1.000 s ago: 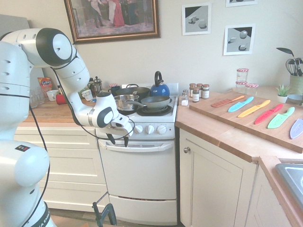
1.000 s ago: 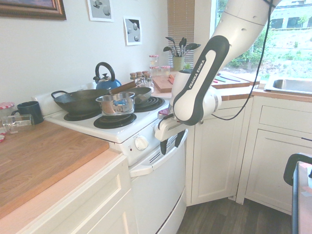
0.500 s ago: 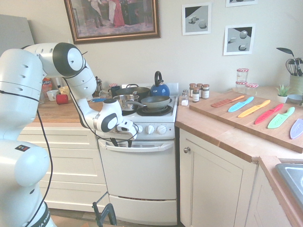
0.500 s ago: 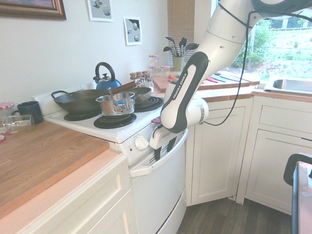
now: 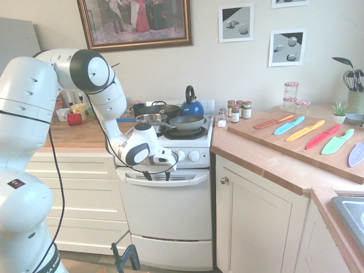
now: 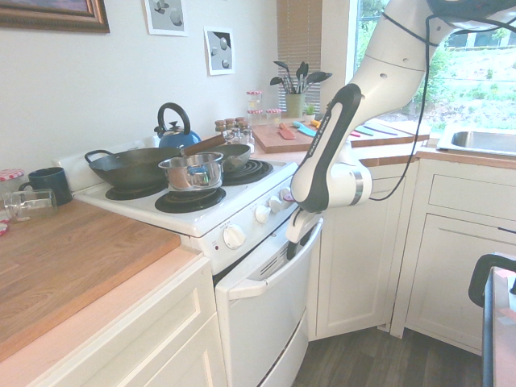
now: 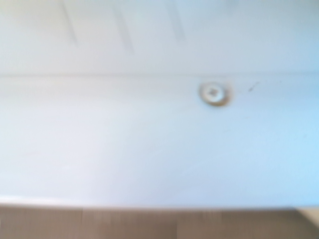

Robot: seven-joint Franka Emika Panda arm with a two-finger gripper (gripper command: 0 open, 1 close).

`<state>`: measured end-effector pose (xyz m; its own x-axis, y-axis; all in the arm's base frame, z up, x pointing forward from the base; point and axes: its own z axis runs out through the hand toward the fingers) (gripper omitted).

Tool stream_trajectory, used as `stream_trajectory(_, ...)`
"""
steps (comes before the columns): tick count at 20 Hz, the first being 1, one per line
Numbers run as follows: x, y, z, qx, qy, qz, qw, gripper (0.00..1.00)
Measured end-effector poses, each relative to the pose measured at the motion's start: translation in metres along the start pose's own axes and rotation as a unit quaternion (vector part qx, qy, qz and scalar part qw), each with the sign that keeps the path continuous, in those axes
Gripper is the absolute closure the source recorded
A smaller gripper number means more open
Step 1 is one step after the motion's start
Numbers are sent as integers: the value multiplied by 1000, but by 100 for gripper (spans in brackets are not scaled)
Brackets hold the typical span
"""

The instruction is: Open the oven

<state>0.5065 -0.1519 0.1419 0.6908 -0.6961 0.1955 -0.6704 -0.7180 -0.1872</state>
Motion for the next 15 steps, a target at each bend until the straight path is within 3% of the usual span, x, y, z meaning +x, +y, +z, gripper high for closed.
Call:
stream_trajectory(6, -4, 103, 4, -25, -28, 22, 999, 0)
stream_trajectory(12, -15, 161, 3, -39, -42, 17, 998, 0)
stream_trajectory(15, -12, 190, -28, -57, -44, 31, 997, 0)
